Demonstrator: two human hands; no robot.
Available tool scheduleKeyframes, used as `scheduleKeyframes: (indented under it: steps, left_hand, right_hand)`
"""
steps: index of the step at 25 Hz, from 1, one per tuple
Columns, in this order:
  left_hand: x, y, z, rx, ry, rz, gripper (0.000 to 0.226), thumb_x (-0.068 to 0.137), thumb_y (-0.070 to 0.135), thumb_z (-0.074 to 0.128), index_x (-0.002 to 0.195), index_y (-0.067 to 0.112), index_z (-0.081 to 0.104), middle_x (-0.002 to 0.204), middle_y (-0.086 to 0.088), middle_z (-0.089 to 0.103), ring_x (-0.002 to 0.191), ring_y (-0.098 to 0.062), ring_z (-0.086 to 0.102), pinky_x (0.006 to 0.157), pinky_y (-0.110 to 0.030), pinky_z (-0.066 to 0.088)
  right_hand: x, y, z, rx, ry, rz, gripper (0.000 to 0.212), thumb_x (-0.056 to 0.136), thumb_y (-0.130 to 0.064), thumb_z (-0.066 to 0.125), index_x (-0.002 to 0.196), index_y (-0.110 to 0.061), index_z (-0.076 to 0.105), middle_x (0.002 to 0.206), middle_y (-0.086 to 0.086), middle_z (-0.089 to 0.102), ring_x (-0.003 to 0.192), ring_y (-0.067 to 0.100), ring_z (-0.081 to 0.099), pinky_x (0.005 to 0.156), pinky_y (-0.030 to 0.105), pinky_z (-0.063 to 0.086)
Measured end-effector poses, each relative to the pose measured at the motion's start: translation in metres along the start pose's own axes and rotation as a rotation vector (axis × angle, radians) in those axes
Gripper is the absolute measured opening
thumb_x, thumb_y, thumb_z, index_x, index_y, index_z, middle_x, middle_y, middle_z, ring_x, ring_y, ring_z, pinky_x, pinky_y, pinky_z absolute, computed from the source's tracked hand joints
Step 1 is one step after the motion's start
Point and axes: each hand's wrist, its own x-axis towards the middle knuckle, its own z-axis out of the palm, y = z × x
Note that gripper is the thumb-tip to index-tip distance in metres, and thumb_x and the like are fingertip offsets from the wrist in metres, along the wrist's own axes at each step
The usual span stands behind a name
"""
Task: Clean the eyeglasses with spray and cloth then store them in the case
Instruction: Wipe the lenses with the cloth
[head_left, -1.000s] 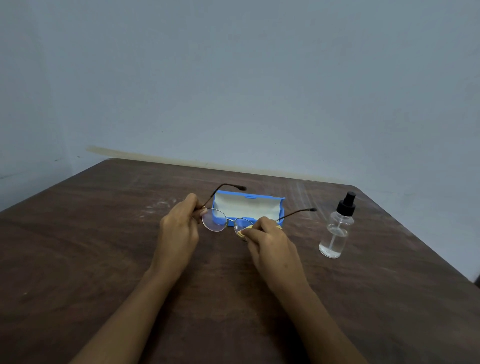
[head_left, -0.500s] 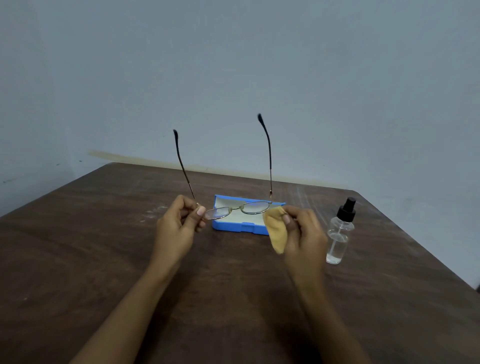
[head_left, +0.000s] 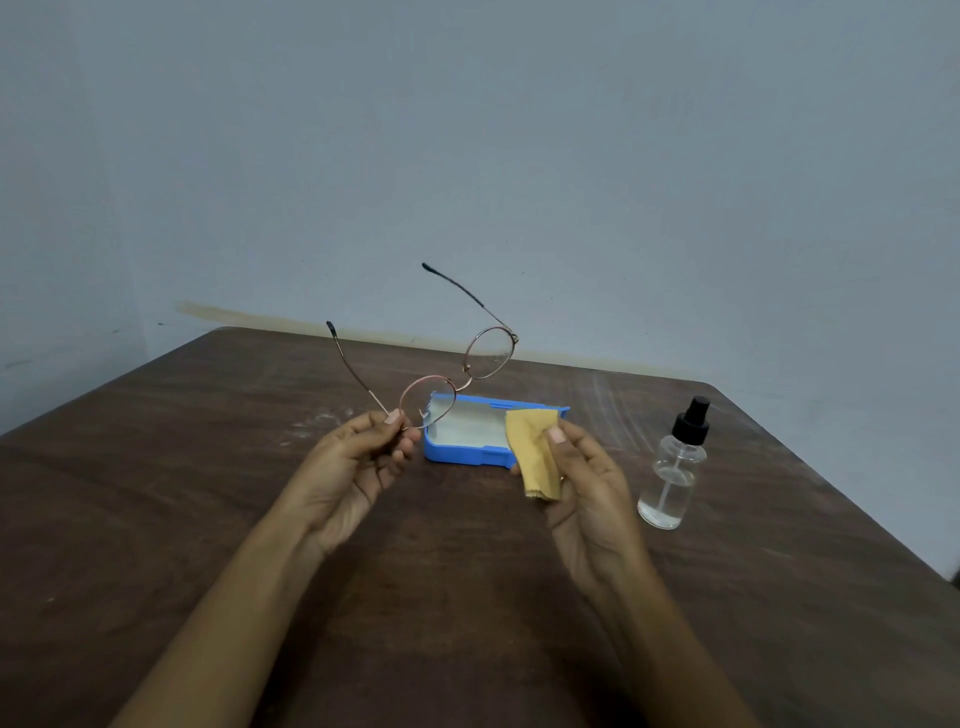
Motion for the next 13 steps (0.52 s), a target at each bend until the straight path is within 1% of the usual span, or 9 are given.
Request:
scheduleKeyframes:
  steps: [2,3,5,6,9,11,13]
  left_hand:
    - [0.000,0.000,-0.001,0.003,-0.017,-0.015,0.015,0.085,0.006,0.048,0.072,0.006,0.057,0.054,-0.002,0.066,0.046,-0.003,0.058,0.044,-0.009,0.048]
    - [0.000,0.000,-0.002,0.002,-0.028,-0.025,0.011,0.080,0.007,0.052,0.071,0.006,0.058,0.055,-0.002,0.066,0.046,-0.003,0.059,0.044,-0.009,0.048]
    - [-0.002,0.000,-0.001,-0.016,-0.046,-0.051,0.009,0.071,0.009,0.056,0.066,0.006,0.062,0.056,-0.004,0.066,0.046,-0.004,0.059,0.044,-0.010,0.049]
    - [-0.002,0.000,-0.001,-0.027,-0.049,-0.064,0.011,0.070,0.009,0.055,0.063,0.007,0.063,0.055,-0.005,0.066,0.045,-0.005,0.059,0.043,-0.010,0.049]
    - [-0.002,-0.001,0.002,-0.044,-0.045,-0.089,0.018,0.082,0.005,0.049,0.068,0.005,0.060,0.055,-0.005,0.065,0.045,-0.004,0.059,0.043,-0.010,0.049]
    - [-0.003,-0.001,0.005,-0.042,-0.053,-0.101,0.018,0.087,0.004,0.046,0.072,0.004,0.057,0.054,-0.004,0.065,0.045,-0.004,0.059,0.043,-0.009,0.049]
    - [-0.004,-0.001,0.006,-0.045,-0.075,-0.107,0.017,0.087,0.005,0.045,0.073,0.004,0.055,0.055,-0.004,0.065,0.045,-0.004,0.059,0.044,-0.009,0.049]
  right_hand:
    - [0.000,0.004,-0.001,-0.047,-0.034,0.032,0.032,0.069,-0.011,0.064,0.100,-0.009,0.061,0.091,0.004,0.068,0.067,0.008,0.066,0.050,0.018,0.052]
    - [0.001,0.007,-0.002,-0.107,-0.034,0.029,0.035,0.067,-0.011,0.065,0.101,-0.010,0.061,0.089,0.002,0.069,0.070,0.006,0.066,0.052,0.018,0.053]
    - [0.001,0.011,-0.004,-0.217,-0.017,-0.004,0.032,0.070,-0.011,0.066,0.102,-0.010,0.062,0.088,0.000,0.068,0.075,0.006,0.064,0.059,0.018,0.053]
    - [0.001,0.012,-0.005,-0.266,-0.008,-0.036,0.029,0.073,-0.011,0.066,0.102,-0.010,0.063,0.087,0.000,0.068,0.076,0.006,0.063,0.062,0.018,0.052]
    - [0.001,0.012,-0.002,-0.426,-0.025,-0.177,0.014,0.083,-0.010,0.060,0.094,-0.017,0.065,0.086,-0.003,0.066,0.075,-0.002,0.061,0.062,0.013,0.050]
    - [-0.002,0.013,0.004,-0.537,-0.099,-0.283,0.016,0.086,-0.008,0.058,0.089,-0.022,0.065,0.089,0.000,0.064,0.077,-0.001,0.060,0.066,0.012,0.047]
    - [-0.005,0.017,0.013,-0.598,-0.171,-0.377,0.022,0.085,-0.004,0.059,0.088,-0.025,0.063,0.088,-0.002,0.064,0.082,0.005,0.059,0.072,0.017,0.046]
